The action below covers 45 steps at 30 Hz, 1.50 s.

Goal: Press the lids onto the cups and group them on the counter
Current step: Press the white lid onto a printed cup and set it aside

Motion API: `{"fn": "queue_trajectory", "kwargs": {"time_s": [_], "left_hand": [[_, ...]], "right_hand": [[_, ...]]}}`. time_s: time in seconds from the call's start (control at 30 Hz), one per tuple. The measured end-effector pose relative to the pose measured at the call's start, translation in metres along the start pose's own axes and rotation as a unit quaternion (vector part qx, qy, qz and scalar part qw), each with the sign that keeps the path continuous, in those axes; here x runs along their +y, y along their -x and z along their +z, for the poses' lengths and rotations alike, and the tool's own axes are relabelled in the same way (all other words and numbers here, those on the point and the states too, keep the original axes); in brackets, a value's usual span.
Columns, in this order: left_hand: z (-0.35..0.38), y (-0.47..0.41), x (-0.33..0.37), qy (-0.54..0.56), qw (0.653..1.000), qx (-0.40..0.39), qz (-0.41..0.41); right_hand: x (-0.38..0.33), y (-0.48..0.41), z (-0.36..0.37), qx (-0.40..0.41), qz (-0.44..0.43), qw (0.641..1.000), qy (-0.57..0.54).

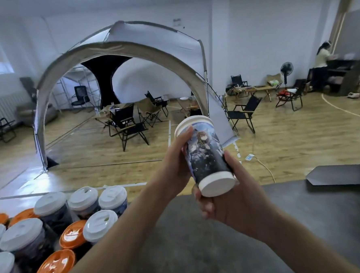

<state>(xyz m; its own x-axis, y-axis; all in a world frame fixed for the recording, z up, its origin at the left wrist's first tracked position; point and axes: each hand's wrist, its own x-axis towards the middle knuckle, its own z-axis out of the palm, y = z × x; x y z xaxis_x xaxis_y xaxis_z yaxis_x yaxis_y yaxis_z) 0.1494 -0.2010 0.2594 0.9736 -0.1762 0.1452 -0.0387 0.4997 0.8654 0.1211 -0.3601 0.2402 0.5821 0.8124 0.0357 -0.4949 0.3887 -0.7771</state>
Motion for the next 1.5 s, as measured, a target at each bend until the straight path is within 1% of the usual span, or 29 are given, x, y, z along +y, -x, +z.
{"fn": "queue_trajectory", "kwargs": {"time_s": [0.07,0.13,0.17,0.23,0.3,0.33,0.37,0.43,0.47,0.5,0.53,0.6,0.67,0.7,0.73,0.77,0.83,0.97,1.07,1.17,1.2,1.23,1.27,1.3,1.37,1.4,1.43,1.47,1.5], "left_hand": [[0.000,0.002,0.001,0.024,0.999,-0.029,0.006],[0.002,0.002,0.003,0.027,0.999,-0.039,0.019],[0.002,0.001,0.004,0.023,0.999,-0.031,0.027],[0.001,-0.003,0.010,-0.020,0.999,0.020,0.044],[-0.003,-0.005,0.018,-0.088,0.993,0.057,0.057],[-0.004,-0.004,0.022,-0.105,0.991,0.052,0.058],[-0.003,-0.002,0.025,-0.103,0.993,0.036,0.056],[0.001,0.002,0.027,-0.069,0.996,0.017,0.058],[0.003,0.003,0.027,-0.058,0.996,0.023,0.060],[0.006,0.004,0.026,-0.055,0.996,0.035,0.060],[0.007,0.004,0.026,-0.056,0.996,0.047,0.056],[0.008,0.002,0.026,-0.068,0.995,0.055,0.050],[0.007,0.004,0.028,-0.090,0.994,0.043,0.048],[0.007,0.006,0.029,-0.092,0.994,0.029,0.044],[0.006,0.007,0.029,-0.082,0.996,0.009,0.038],[0.006,0.010,0.029,-0.066,0.997,-0.011,0.032],[0.008,0.013,0.026,-0.037,0.998,-0.034,0.031],[0.013,0.016,0.025,-0.033,0.997,-0.058,0.046],[0.014,0.017,0.023,-0.013,0.996,-0.070,0.046],[0.013,0.018,0.026,-0.014,0.996,-0.073,0.051],[0.012,0.019,0.027,-0.015,0.996,-0.069,0.053],[0.009,0.019,0.027,-0.015,0.996,-0.062,0.058],[0.007,0.018,0.027,-0.016,0.997,-0.049,0.064],[0.005,0.018,0.026,-0.022,0.997,-0.028,0.073],[0.003,0.016,0.025,-0.056,0.994,0.021,0.088],[0.004,0.016,0.027,-0.076,0.992,0.038,0.093],[0.004,0.016,0.030,-0.093,0.990,0.042,0.096],[0.005,0.016,0.033,-0.102,0.990,0.030,0.096],[0.005,0.016,0.035,-0.102,0.990,0.006,0.093]], "right_hand": [[0.001,0.000,0.000,-0.058,0.005,0.997,-0.050],[0.000,0.002,0.003,-0.085,0.008,0.993,-0.078],[-0.001,0.003,0.004,-0.072,0.014,0.996,-0.053],[-0.008,0.005,0.003,0.023,0.005,0.997,0.071],[-0.015,0.005,0.006,0.097,-0.025,0.976,0.196],[-0.017,0.005,0.007,0.116,-0.035,0.971,0.206],[-0.017,0.006,0.010,0.115,-0.027,0.979,0.167],[-0.014,0.007,0.017,0.060,0.006,0.998,0.019],[-0.011,0.008,0.019,0.031,0.012,0.999,-0.033],[-0.009,0.009,0.021,0.010,0.012,0.998,-0.059],[-0.007,0.011,0.022,0.009,0.009,0.998,-0.056],[-0.005,0.010,0.022,0.045,0.000,0.999,-0.007],[-0.007,0.009,0.023,0.084,-0.024,0.994,0.070],[-0.009,0.009,0.022,0.095,-0.025,0.993,0.073],[-0.010,0.008,0.021,0.079,-0.017,0.996,0.038],[-0.010,0.008,0.020,0.043,-0.005,0.999,-0.022],[-0.007,0.009,0.015,-0.044,0.013,0.991,-0.125],[0.002,0.008,0.007,-0.111,0.025,0.977,-0.182],[0.008,0.004,0.006,-0.134,0.030,0.965,-0.225],[0.001,0.008,0.014,-0.145,0.025,0.971,-0.191],[-0.005,0.011,0.020,-0.122,0.027,0.980,-0.156],[-0.011,0.013,0.024,-0.072,0.024,0.992,-0.100],[-0.015,0.015,0.028,-0.004,0.015,1.000,-0.020],[-0.017,0.016,0.031,0.059,0.000,0.996,0.071],[-0.017,0.014,0.032,0.149,-0.046,0.958,0.239],[-0.017,0.014,0.030,0.182,-0.067,0.937,0.290],[-0.017,0.014,0.030,0.202,-0.076,0.928,0.303],[-0.019,0.014,0.030,0.190,-0.069,0.943,0.264],[-0.021,0.015,0.033,0.160,-0.050,0.968,0.186]]}}
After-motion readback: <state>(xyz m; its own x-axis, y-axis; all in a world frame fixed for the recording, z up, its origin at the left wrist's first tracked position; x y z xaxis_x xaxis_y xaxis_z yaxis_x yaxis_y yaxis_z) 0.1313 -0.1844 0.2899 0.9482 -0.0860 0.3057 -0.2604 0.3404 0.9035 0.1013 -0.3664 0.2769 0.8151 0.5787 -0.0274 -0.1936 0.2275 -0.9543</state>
